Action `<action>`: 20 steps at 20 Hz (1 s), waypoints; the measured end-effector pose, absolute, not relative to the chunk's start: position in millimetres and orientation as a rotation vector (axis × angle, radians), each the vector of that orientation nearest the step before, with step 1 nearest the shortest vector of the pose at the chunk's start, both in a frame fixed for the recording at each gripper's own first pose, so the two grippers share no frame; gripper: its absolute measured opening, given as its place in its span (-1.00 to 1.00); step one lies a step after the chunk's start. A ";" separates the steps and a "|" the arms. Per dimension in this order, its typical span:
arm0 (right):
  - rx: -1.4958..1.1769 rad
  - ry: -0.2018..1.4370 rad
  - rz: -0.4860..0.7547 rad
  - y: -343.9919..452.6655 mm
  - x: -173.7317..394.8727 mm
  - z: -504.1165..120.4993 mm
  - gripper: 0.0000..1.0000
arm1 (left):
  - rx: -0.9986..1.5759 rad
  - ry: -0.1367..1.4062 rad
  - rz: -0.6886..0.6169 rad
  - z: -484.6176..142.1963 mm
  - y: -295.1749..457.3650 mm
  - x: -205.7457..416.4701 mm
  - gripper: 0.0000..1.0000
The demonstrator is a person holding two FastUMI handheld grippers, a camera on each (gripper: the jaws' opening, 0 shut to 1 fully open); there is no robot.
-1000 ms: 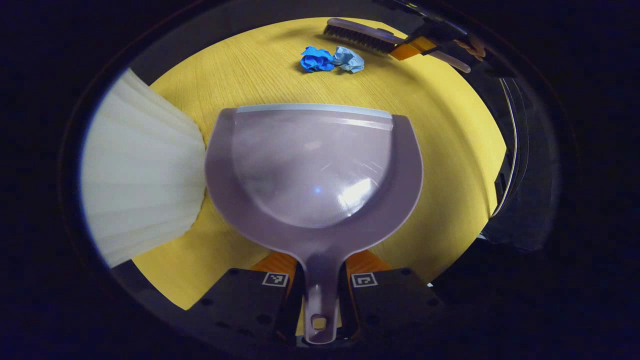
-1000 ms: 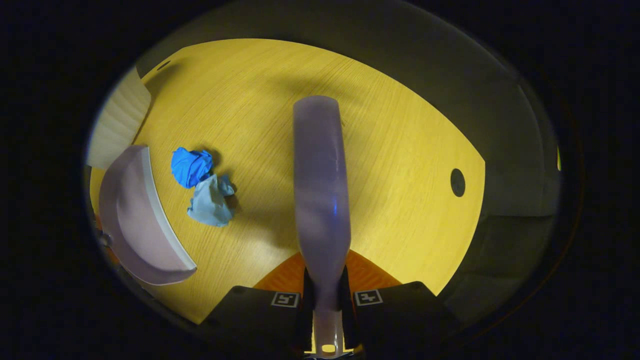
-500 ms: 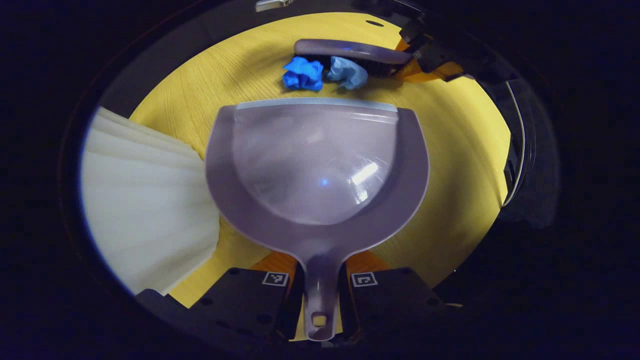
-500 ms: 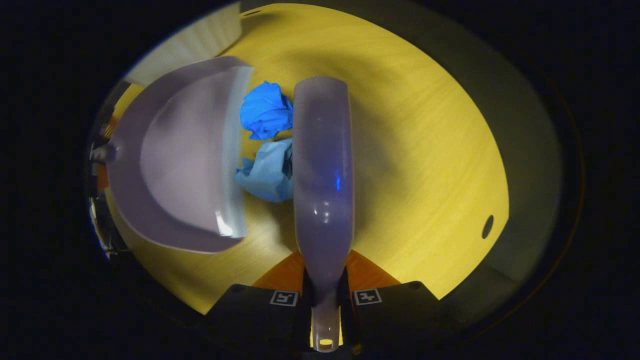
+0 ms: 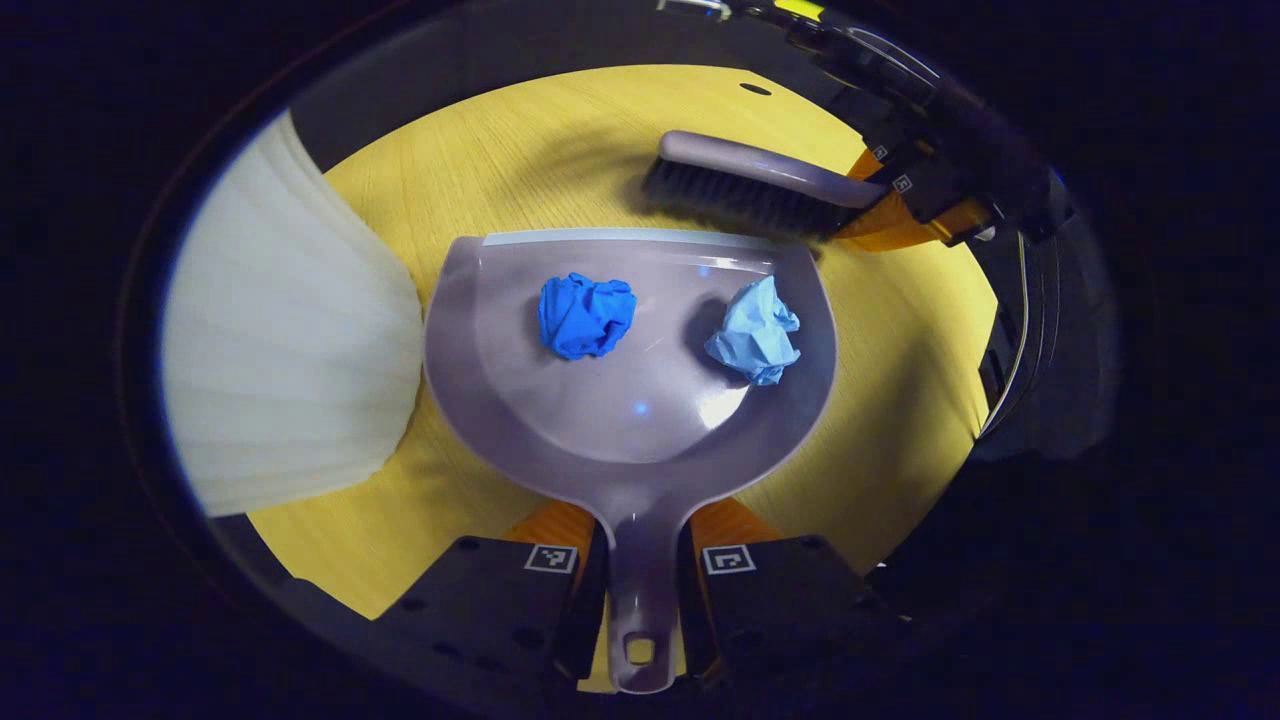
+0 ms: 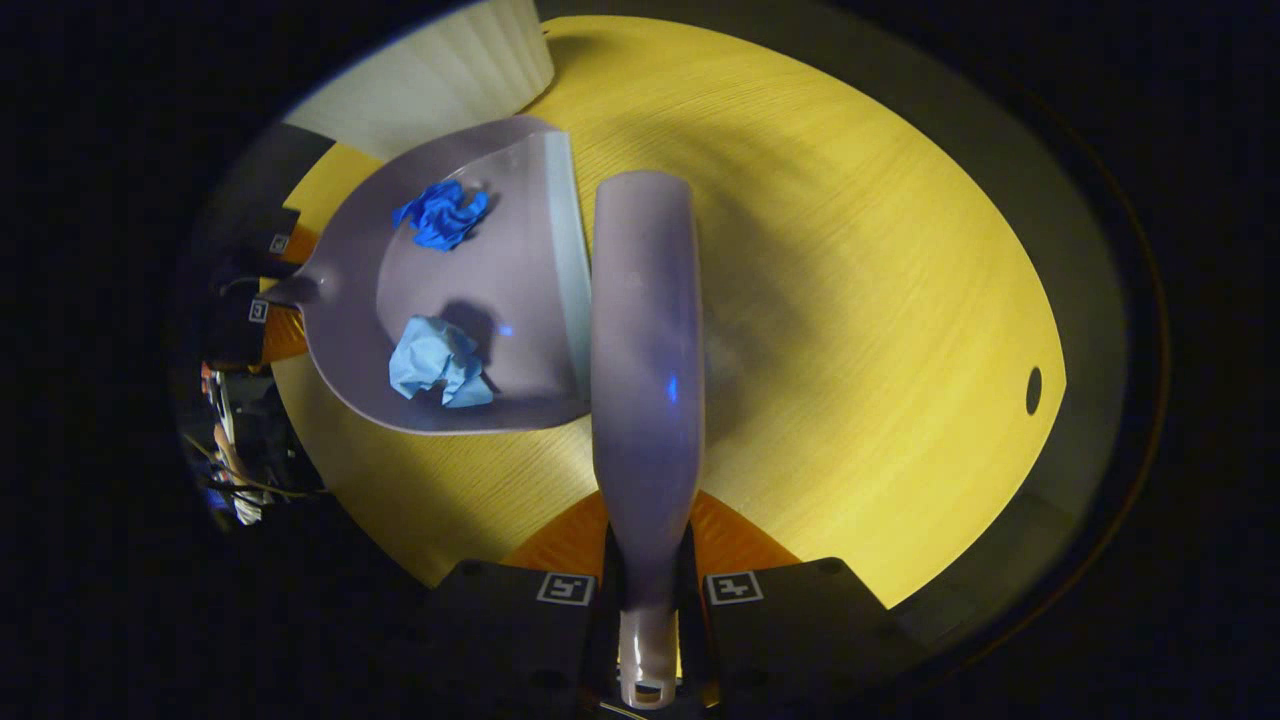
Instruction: Pick up the small broom and dustpan from the desktop, sweep the trash into the dustpan with the broom, and then empty the trash into the garbage bin.
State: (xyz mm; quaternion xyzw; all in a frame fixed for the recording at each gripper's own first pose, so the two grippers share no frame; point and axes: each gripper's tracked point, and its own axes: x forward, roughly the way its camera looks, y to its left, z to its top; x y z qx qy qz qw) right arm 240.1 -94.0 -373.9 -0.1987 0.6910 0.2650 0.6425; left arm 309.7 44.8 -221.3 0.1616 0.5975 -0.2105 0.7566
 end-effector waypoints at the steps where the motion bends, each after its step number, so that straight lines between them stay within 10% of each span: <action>1: -0.452 1.565 0.590 -105.8 237.6 -376.5 -0.48 | 0.345 1.286 -0.459 -210.2 49.7 305.5 -0.41; 10: -0.238 1.526 0.437 -136.6 213.0 -407.6 -0.48 | 0.349 1.170 -0.505 -45.8 91.5 222.6 -0.42; 20: -0.012 1.443 0.489 -119.4 211.3 -422.7 -0.47 | 0.210 1.076 -0.217 100.4 153.1 258.6 -0.46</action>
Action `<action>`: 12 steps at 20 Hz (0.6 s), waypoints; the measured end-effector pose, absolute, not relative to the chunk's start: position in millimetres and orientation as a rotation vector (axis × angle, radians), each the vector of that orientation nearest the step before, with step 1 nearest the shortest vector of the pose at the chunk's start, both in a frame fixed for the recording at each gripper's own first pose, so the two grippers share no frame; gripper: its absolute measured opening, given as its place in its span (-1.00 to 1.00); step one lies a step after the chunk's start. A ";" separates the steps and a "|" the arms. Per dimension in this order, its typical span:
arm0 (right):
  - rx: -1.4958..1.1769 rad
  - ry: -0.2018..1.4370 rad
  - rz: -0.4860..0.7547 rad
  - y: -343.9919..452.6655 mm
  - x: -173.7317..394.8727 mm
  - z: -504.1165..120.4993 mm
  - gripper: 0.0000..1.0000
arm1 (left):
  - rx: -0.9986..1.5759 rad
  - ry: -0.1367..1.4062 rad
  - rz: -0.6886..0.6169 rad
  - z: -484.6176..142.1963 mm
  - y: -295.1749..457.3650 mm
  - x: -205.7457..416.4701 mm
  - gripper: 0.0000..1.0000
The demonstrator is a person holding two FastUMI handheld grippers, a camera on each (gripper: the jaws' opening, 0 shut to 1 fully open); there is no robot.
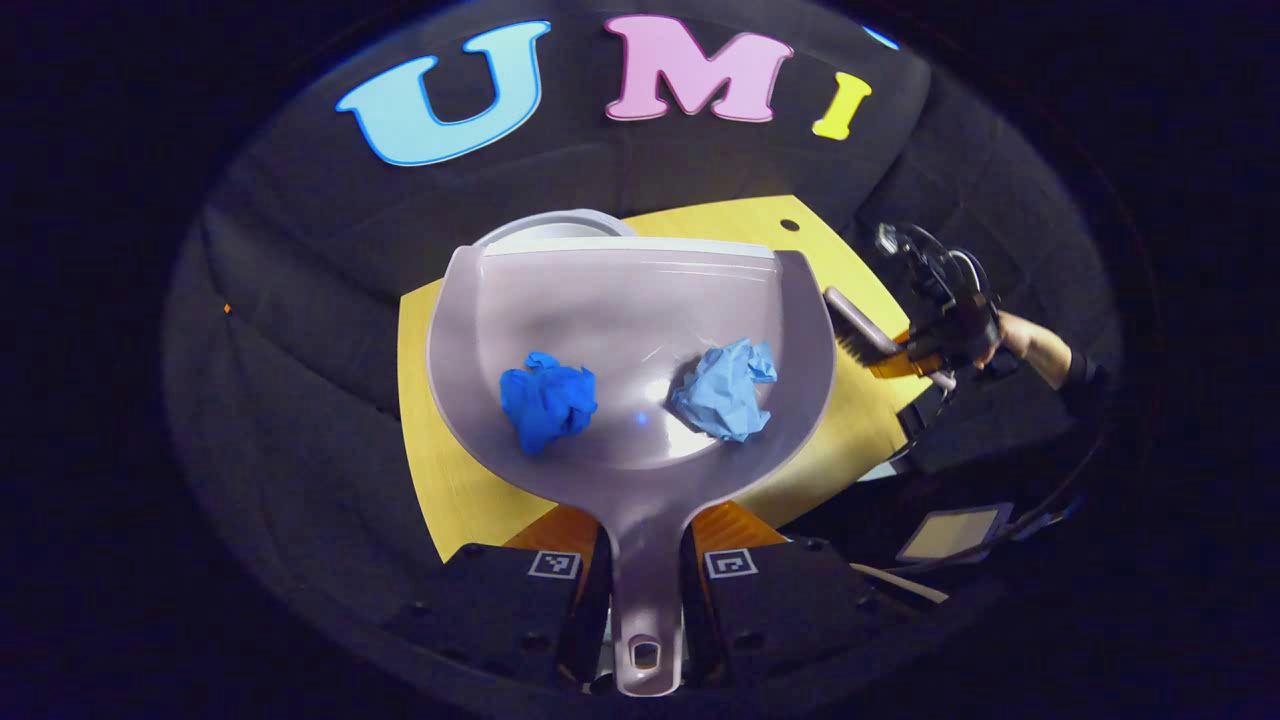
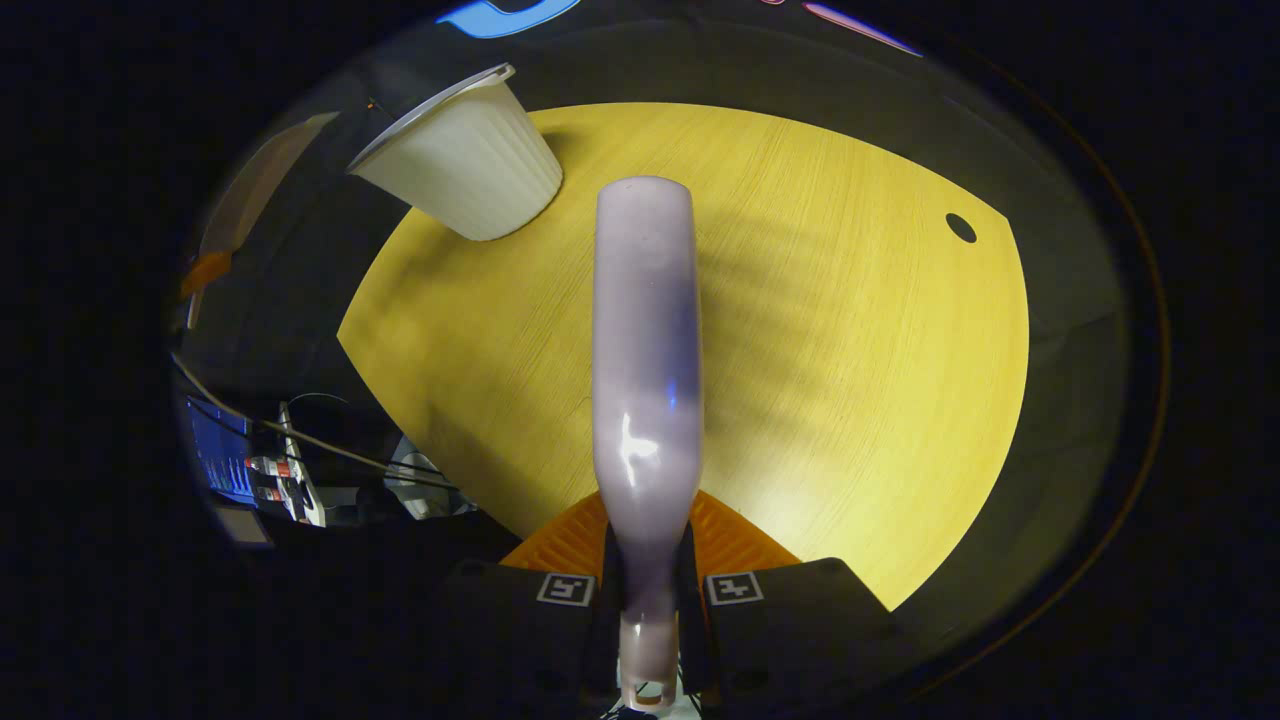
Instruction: Pick up the small broom and dustpan from the desktop, sweep the trash into the dustpan with the broom, and then empty the trash into the garbage bin.
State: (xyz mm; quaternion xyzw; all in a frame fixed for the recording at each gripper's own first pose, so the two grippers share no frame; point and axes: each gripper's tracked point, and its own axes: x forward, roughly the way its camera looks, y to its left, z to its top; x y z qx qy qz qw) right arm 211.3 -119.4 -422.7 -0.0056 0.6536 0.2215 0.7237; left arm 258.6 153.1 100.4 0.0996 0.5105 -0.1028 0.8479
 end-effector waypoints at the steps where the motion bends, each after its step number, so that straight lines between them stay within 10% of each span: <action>1: 0.009 1.437 0.490 -116.9 209.3 -423.2 -0.47 | 0.197 1.071 -0.173 105.6 164.3 266.8 -0.42; 12: 0.202 1.392 0.501 -99.6 208.6 -427.1 -0.47 | 0.977 1.328 -0.003 148.4 245.7 334.0 -0.42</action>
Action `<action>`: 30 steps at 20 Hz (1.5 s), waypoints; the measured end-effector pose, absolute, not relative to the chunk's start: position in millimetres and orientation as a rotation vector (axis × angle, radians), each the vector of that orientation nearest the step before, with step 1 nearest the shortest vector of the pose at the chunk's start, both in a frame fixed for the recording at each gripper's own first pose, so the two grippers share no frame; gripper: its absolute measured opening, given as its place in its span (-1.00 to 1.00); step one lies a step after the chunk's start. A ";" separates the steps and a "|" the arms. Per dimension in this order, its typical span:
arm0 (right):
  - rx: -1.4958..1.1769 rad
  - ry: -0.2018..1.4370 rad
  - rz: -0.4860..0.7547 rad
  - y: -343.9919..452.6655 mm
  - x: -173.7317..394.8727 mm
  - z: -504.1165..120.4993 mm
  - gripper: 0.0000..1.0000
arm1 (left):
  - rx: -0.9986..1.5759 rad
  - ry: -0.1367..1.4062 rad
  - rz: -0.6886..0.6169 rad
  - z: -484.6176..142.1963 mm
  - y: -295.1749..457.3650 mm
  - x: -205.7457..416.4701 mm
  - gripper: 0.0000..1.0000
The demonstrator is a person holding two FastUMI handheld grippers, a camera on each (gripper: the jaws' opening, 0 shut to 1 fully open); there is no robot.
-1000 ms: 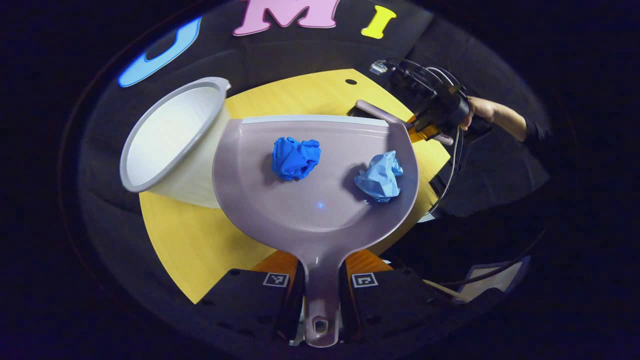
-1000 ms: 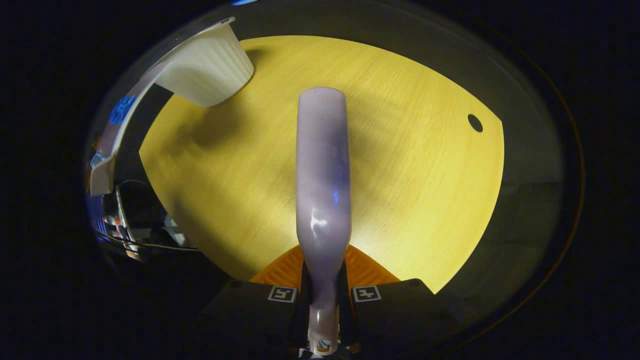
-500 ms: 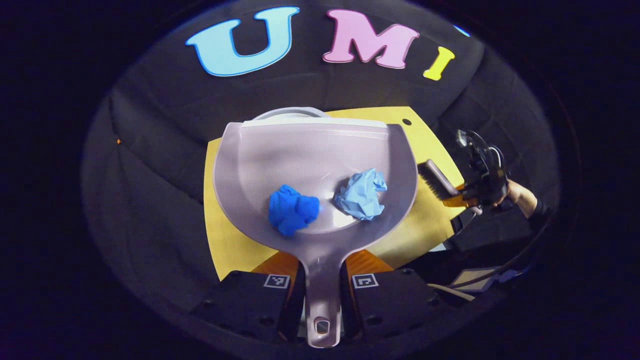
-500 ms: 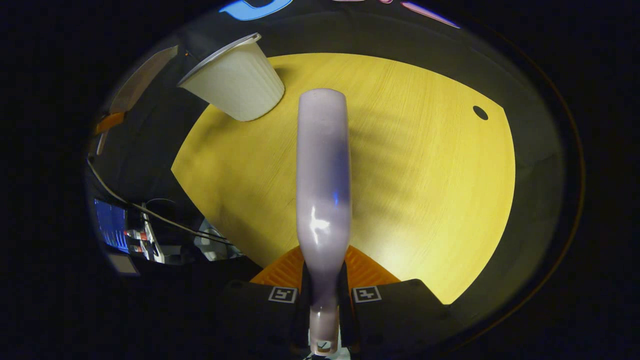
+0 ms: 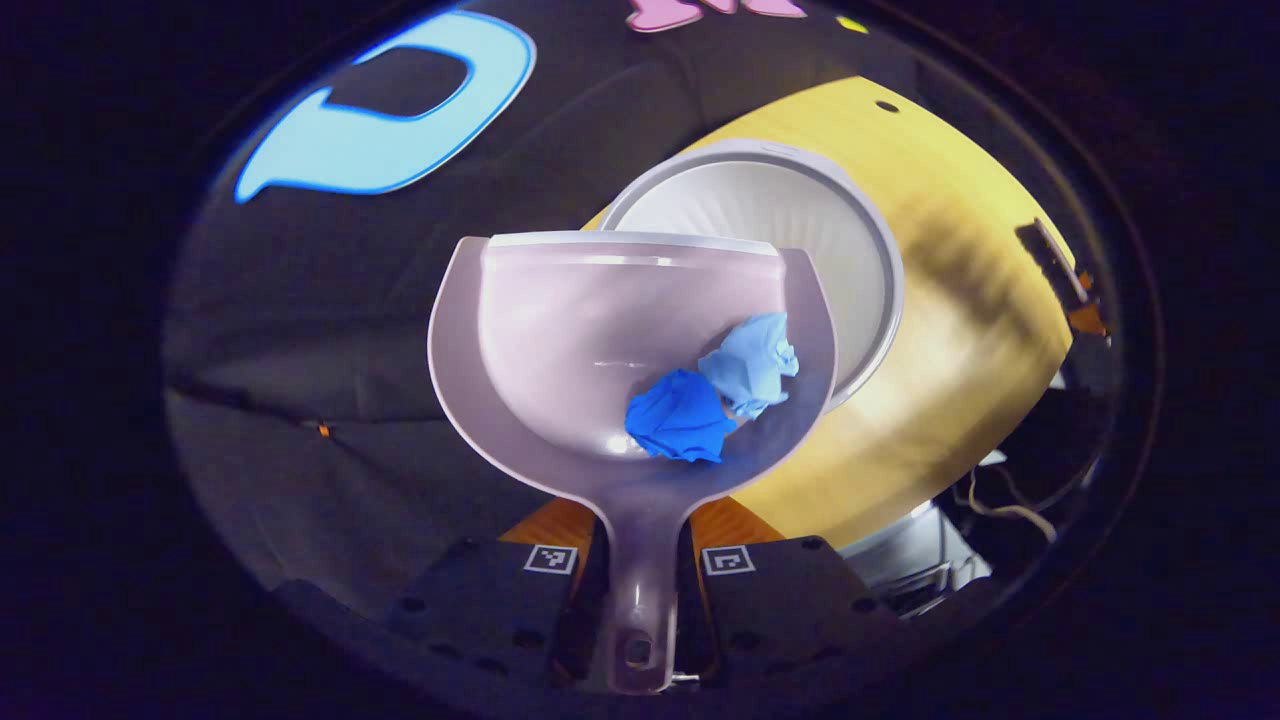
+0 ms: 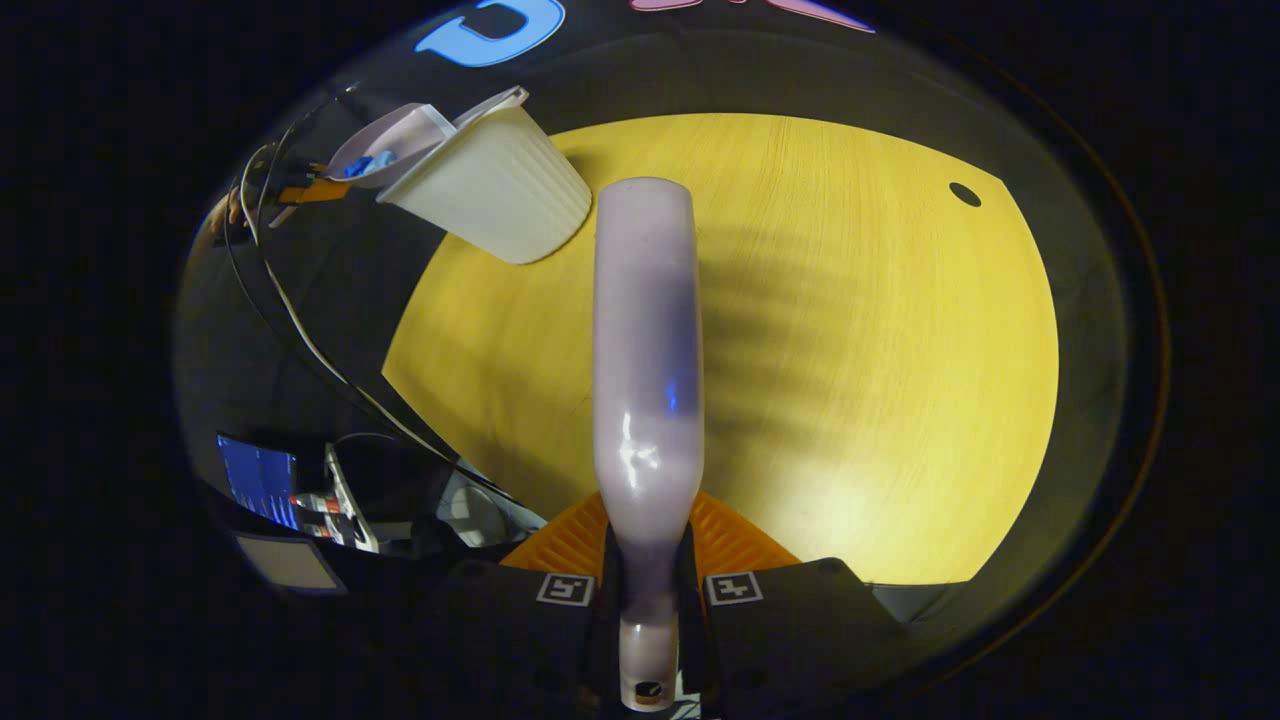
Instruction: Pick up the small broom and dustpan from the desktop, sweep the trash into the dustpan with the broom, and then empty the trash into the garbage bin.
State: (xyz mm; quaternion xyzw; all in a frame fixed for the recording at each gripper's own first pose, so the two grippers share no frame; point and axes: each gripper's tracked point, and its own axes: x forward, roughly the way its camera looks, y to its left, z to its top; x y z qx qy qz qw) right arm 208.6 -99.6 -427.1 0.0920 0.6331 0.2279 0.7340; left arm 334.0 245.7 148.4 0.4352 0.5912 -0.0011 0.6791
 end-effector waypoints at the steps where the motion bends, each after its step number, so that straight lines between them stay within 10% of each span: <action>1: 0.191 1.377 0.497 -99.0 209.5 -428.3 -0.48 | 1.063 1.336 -0.007 148.1 249.2 335.4 -0.42; 7: 0.210 1.384 0.505 -98.0 206.2 -433.1 -0.48 | 1.320 1.332 0.028 158.4 261.8 335.9 -0.42; 18: 0.241 1.380 0.328 -143.6 216.7 -449.0 -0.48 | 0.752 0.825 0.018 174.8 186.3 270.9 -0.42; 25: 0.232 1.429 0.223 -165.1 218.0 -469.6 -0.47 | 0.299 0.837 -0.412 74.8 22.3 232.8 -0.42; 30: 0.213 1.466 0.135 -173.8 228.2 -504.1 -0.48 | 0.163 0.977 -0.291 -46.1 -17.7 244.5 -0.42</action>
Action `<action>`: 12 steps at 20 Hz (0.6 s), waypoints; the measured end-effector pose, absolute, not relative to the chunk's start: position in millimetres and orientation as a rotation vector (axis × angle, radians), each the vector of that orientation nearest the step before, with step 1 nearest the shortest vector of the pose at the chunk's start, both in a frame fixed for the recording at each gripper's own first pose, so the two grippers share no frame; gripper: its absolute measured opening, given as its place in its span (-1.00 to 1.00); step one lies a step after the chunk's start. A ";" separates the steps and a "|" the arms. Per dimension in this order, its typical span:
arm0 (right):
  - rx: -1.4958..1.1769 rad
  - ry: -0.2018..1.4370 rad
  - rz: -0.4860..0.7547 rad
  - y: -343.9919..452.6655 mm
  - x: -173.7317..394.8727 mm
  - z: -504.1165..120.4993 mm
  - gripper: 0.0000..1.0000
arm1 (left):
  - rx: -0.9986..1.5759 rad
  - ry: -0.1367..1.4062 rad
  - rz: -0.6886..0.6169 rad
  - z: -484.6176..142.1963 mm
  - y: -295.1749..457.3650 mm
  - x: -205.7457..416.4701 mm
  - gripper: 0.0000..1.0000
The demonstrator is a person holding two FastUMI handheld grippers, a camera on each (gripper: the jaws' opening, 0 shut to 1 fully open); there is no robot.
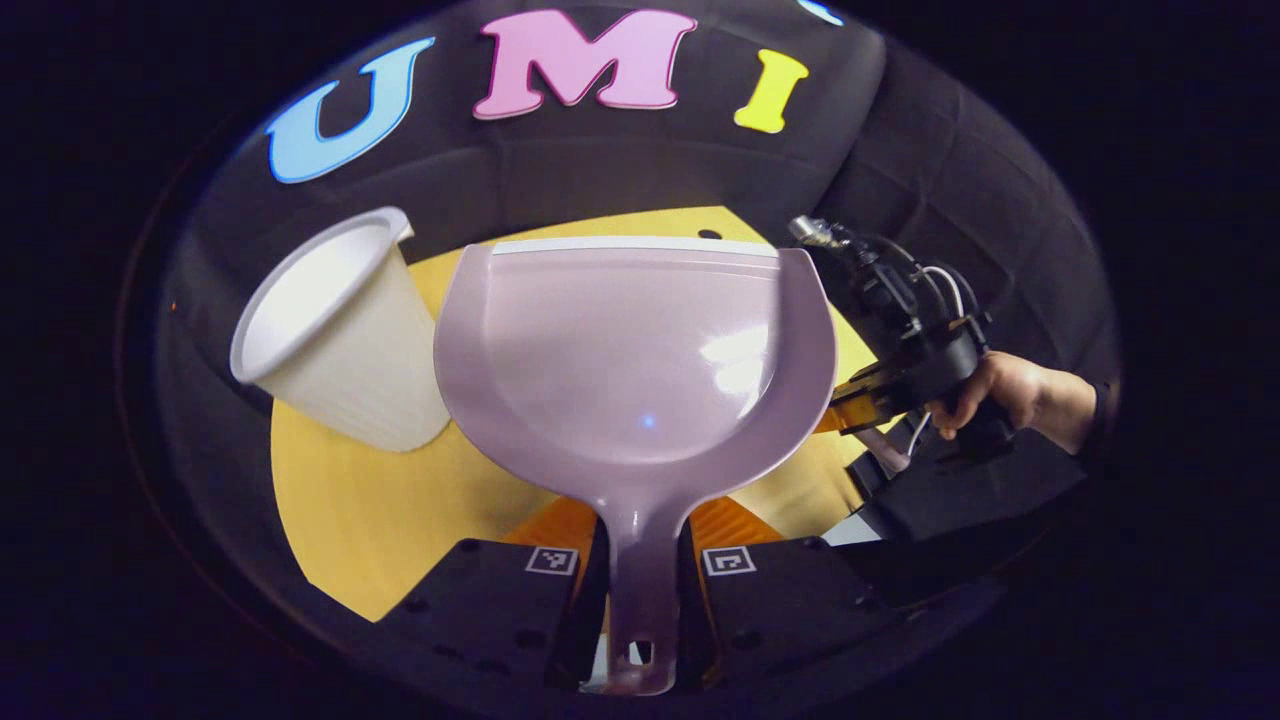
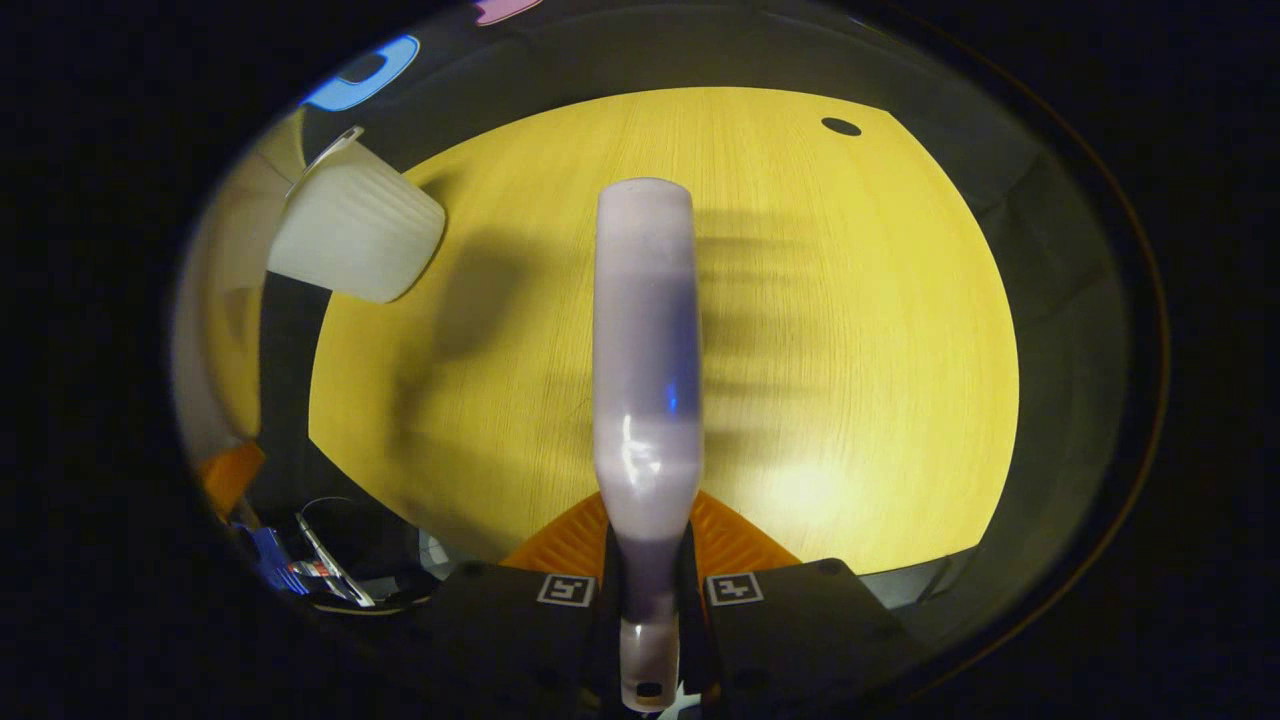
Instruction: Pick up the small broom and dustpan from the desktop, sweep the trash into the dustpan with the broom, and then empty the trash into the garbage bin.
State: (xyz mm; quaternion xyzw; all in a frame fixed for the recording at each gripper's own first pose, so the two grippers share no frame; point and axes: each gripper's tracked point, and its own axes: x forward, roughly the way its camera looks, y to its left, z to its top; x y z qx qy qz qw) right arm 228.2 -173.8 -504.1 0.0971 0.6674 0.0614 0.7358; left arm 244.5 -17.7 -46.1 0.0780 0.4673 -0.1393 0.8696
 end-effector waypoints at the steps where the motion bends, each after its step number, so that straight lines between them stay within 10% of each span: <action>1: 0.211 1.472 0.114 -171.7 230.2 -513.3 -0.47 | 0.131 1.011 -0.229 -75.3 -11.1 254.4 -0.41; 12: 0.161 1.542 0.053 -128.2 256.1 -564.3 -0.47 | -0.013 1.247 -0.047 -139.4 43.0 324.0 -0.43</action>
